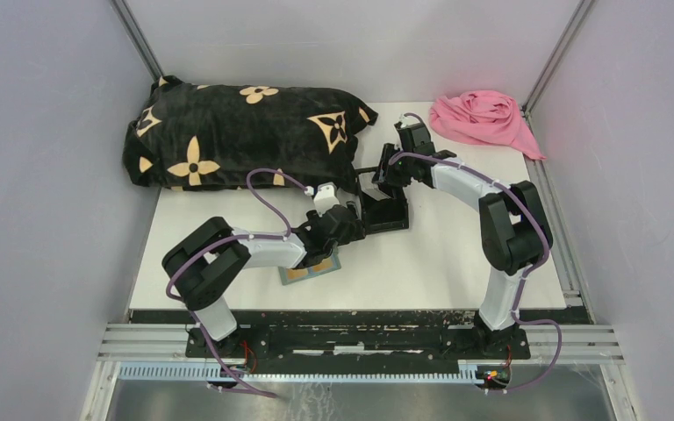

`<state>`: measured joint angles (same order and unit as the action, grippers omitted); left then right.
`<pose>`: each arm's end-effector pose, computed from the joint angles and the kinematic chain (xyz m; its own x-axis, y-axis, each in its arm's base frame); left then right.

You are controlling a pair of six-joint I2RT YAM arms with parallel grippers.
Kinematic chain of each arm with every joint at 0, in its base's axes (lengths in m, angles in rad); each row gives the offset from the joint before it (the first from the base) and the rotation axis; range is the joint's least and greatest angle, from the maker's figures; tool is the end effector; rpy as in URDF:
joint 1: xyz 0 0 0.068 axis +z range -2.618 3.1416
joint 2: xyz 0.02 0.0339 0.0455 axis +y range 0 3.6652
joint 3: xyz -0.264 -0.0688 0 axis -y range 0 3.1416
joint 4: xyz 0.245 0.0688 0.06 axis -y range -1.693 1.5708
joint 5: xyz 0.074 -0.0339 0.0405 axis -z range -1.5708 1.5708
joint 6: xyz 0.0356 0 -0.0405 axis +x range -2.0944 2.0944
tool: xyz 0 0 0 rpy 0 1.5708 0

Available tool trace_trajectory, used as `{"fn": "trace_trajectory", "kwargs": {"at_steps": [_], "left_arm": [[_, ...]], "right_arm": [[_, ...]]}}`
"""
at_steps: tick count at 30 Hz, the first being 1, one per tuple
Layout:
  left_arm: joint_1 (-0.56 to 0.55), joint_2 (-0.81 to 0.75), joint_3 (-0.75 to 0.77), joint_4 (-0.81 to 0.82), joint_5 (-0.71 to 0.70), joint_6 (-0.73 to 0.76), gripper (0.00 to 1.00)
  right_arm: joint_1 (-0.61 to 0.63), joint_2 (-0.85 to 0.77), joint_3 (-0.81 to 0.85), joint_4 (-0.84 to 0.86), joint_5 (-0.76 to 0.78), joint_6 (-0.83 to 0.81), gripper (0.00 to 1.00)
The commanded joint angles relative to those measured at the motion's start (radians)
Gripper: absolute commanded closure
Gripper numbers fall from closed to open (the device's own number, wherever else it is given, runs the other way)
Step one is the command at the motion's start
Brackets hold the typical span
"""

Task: Put the credit cards into the card holder
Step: Pick up the credit card from the storage box.

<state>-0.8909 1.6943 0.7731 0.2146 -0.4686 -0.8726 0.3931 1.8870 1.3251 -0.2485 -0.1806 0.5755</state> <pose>0.2193 -0.2457 0.1480 -0.6284 -0.3097 -0.7135 -0.0055 0.9190 -0.3941 0.3823 0.1655 0.2057 -0.8288 0.2359 -0.5074 -0.0478 0.8736 0.4843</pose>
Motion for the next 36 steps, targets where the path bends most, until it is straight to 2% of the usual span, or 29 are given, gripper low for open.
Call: {"fn": "trace_trajectory", "kwargs": {"at_steps": [1,16,24,36], "left_arm": [[0.010,0.014,0.036,0.053,0.011,0.053,0.12],[0.018,0.029,0.051,0.060,0.029,0.061,0.12],[0.022,0.013,0.035,0.068,0.037,0.063,0.12],[0.022,-0.053,-0.003,0.075,0.034,0.067,0.12]], "right_arm": [[0.018,-0.055,0.012,0.007,-0.014,0.004,0.58],[0.042,-0.092,0.031,-0.036,0.013,-0.006,0.65],[0.054,-0.124,0.033,-0.072,0.040,-0.016,0.76],[0.082,-0.187,0.050,-0.178,0.161,-0.070,0.83]]}}
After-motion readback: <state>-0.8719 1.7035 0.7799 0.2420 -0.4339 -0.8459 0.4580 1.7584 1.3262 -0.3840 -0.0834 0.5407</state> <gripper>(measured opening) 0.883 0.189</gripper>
